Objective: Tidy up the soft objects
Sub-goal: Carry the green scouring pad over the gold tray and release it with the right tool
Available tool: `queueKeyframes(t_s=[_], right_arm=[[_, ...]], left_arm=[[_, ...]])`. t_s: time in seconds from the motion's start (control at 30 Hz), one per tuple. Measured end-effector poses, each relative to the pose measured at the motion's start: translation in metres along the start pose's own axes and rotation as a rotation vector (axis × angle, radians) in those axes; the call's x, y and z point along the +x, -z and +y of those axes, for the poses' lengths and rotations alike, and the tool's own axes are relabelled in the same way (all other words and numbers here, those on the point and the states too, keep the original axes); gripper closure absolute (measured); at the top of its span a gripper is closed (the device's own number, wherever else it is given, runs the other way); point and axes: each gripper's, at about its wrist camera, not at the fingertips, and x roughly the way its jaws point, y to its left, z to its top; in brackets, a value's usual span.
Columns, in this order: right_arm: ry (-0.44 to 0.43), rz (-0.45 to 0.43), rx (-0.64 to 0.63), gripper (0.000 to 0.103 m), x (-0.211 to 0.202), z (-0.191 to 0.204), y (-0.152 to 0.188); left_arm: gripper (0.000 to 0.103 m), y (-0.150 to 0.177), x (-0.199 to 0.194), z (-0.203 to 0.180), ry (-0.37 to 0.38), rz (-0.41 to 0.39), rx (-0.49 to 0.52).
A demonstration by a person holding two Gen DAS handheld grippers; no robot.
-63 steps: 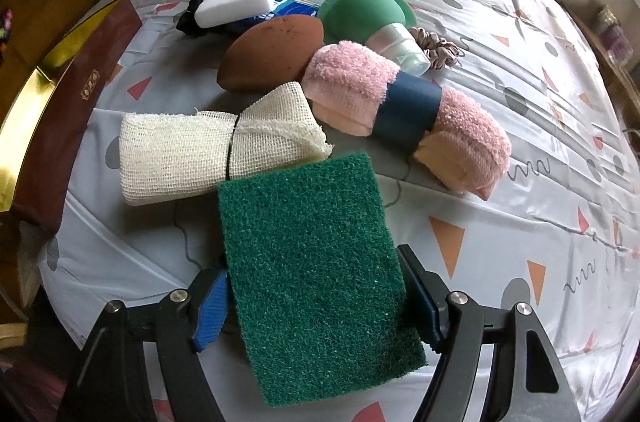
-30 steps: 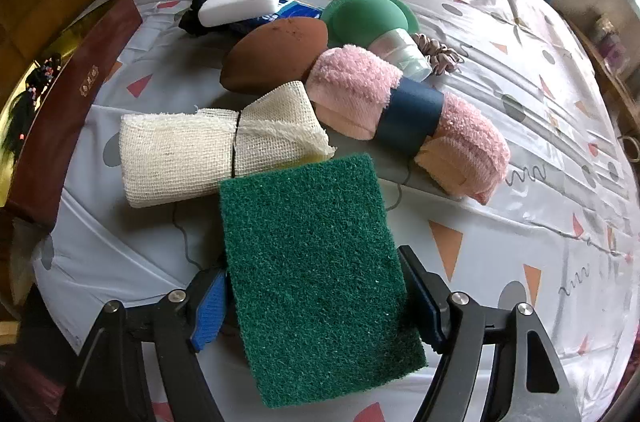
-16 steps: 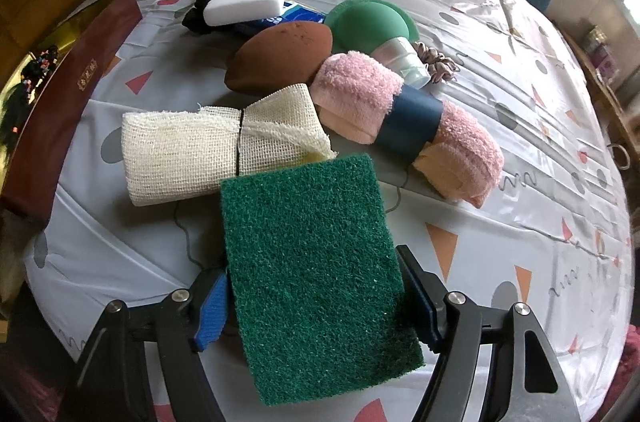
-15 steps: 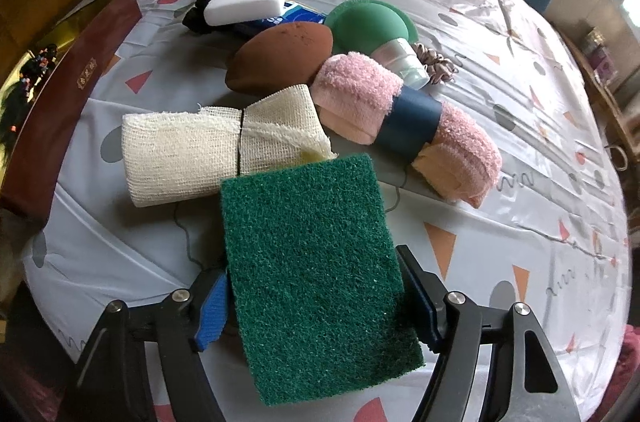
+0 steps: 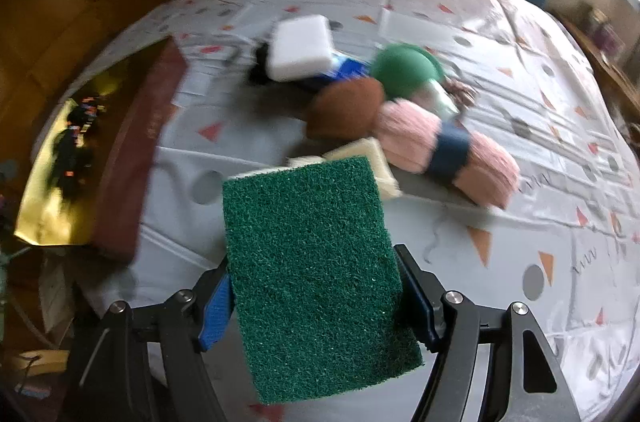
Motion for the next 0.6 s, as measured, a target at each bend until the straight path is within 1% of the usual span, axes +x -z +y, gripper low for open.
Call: queueKeyframes(t_s=[0.1,0.27,0.6], right_arm=[[-0.001,-0.015,-0.036,0.031,-0.002,0.016,-0.005],[-0.026,-0.012,-0.049,0.031,0.002,0.032,-0.007],[-0.112,-0.022,-0.096,0.031,-0.002,0.075,-0.007]], left_arm=[[0.070,0.000,0.000,0.000,0.002,0.003,-0.004],[0.070,0.001,-0.001,0.003,0.001,-0.002,-0.002],[0.070,0.008,0.001,0.006,-0.005,0.013,-0.015]])
